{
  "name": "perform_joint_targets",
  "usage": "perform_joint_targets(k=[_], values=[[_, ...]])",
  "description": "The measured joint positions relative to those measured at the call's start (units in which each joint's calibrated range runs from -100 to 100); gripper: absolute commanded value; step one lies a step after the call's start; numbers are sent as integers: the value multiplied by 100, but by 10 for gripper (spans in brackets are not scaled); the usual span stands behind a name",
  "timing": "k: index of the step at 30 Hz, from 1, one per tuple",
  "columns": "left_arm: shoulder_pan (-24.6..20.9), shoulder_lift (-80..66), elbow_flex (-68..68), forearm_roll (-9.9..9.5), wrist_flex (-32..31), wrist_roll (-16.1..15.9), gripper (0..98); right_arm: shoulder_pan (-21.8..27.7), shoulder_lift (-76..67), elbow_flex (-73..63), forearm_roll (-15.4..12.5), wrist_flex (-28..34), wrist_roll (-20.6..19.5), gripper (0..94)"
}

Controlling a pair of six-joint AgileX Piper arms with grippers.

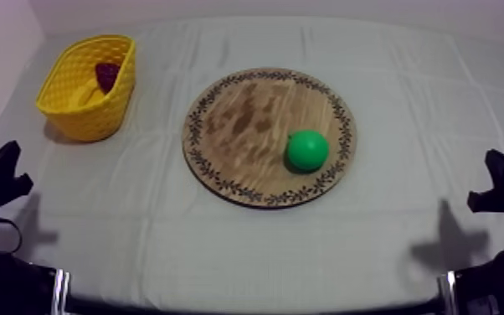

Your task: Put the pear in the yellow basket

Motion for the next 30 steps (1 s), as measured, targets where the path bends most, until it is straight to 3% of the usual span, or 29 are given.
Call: perform_joint_targets(k=[6,30], values=[[213,-28,3,-27,272,54,0,0,0,0,0,0,0,5],[218,-28,-35,-27,304,79,0,0,0,0,0,1,0,5]])
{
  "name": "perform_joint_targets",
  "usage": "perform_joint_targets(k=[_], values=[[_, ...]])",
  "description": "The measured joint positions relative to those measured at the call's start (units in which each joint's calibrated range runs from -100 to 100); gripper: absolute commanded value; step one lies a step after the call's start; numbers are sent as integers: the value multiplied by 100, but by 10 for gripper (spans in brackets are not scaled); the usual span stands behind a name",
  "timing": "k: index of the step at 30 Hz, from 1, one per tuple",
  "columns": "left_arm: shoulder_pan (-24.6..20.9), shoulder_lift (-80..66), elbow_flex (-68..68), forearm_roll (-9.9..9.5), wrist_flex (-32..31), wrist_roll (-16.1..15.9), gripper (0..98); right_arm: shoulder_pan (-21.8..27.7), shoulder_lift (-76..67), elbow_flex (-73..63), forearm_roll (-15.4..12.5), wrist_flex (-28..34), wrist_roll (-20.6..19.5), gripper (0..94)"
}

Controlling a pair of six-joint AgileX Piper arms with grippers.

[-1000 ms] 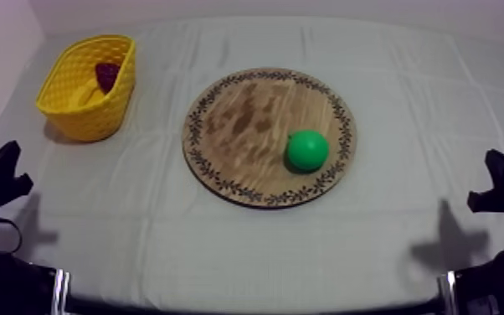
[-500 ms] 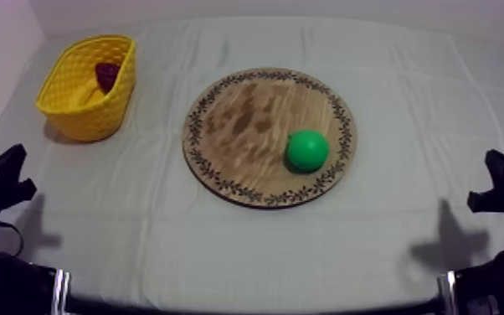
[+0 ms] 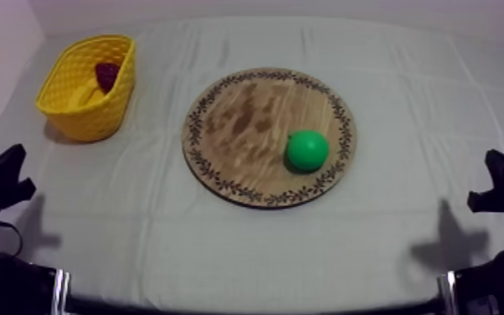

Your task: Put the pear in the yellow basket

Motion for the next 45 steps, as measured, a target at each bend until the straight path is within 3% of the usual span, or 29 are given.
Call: perform_joint_targets(k=[9,18,25,35,41,45], values=[[29,324,-513,-412,303,336,0,0,0,0,0,0,0,5],[28,1625,-1989,-421,355,599,0,0,0,0,0,0,0,5],[135,2850,-3472,-423,730,719,0,0,0,0,0,0,0,5],[662,4384,-5548,-505,1128,1011,0,-3,0,0,0,-9,0,5],[1156,5315,-6802,-719,1711,1302,0,-3,0,0,0,-9,0,5],[1546,5908,-7575,-994,1968,1590,0,-3,0,0,0,-2,0,5]])
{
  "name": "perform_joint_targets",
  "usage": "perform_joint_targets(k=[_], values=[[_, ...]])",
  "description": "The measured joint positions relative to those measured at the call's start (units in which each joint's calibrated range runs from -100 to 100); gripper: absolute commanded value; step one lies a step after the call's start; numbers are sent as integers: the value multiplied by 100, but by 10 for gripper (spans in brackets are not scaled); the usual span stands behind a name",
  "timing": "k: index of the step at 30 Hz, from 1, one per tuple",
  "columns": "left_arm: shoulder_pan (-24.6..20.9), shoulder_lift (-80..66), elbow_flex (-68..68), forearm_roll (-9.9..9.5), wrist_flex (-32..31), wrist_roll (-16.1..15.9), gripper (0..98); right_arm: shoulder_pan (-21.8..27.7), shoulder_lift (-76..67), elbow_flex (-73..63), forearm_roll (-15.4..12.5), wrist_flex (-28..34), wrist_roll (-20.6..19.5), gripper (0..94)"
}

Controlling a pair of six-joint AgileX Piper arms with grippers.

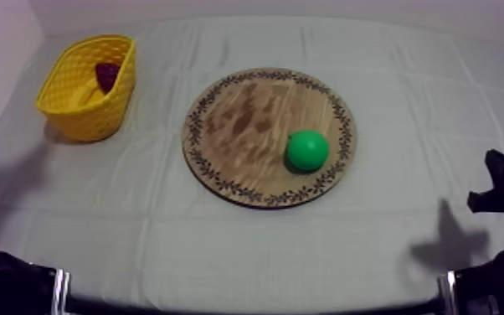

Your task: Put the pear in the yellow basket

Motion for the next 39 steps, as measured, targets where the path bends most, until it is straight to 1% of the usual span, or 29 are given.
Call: perform_joint_targets(k=[4,5,8,12,14,19,25,30,33,36,39], values=[[377,538,-456,-269,43,295,0,0,0,0,0,0,0,5],[462,676,-557,-311,59,356,0,0,0,0,0,0,0,5],[665,1049,-836,-358,123,483,0,0,0,0,0,0,0,5],[929,1588,-1244,-466,333,652,0,0,0,0,0,0,0,5],[1075,1888,-1460,-555,412,746,0,0,0,0,0,0,0,5],[1462,2681,-2050,-846,810,1031,0,0,0,0,0,0,0,5],[1844,3663,-2418,-1109,1063,1317,0,0,0,0,0,0,0,5],[2013,4406,-2440,-1159,1130,1464,0,0,0,0,0,9,0,5],[2091,4857,-2426,-1149,1140,1519,0,0,0,0,0,1,0,5],[2174,5340,-2443,-1110,1145,1539,0,0,0,0,0,1,0,5],[2222,5760,-2582,-1007,1151,1508,0,0,0,0,0,1,0,5]])
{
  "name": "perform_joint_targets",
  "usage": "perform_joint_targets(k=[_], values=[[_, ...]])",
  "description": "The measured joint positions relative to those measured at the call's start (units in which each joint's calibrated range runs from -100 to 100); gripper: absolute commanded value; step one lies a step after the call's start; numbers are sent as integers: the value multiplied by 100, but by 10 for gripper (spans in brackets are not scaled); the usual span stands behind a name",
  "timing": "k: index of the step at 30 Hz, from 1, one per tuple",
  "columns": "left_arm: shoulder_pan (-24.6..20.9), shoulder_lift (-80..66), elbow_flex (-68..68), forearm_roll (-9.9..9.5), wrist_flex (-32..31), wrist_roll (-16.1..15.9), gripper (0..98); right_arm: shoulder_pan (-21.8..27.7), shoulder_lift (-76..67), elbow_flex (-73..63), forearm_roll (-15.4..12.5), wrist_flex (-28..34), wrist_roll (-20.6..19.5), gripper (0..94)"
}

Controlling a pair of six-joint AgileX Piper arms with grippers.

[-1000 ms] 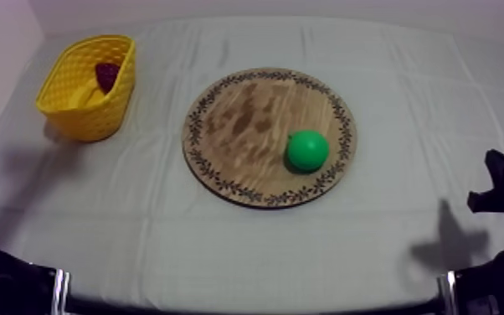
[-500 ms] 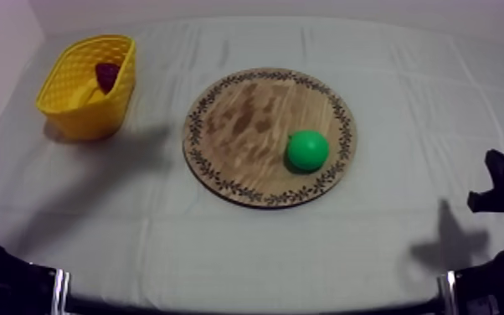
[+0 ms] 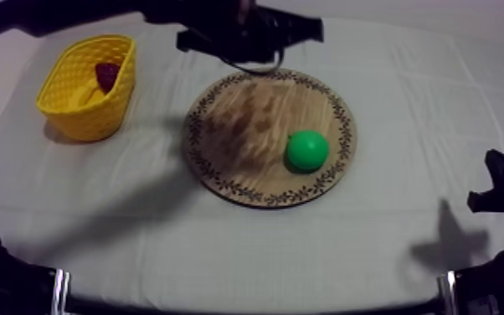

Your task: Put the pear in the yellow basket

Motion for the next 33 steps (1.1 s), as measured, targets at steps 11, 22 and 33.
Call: perform_joint_targets(k=[11,22,33], values=[[112,952,-543,508,520,78,608,0,0,0,0,0,0,5],[154,1306,-1010,687,978,456,935,0,0,0,0,0,0,5],[121,1824,-1528,819,1256,448,963,0,0,0,0,0,0,5]])
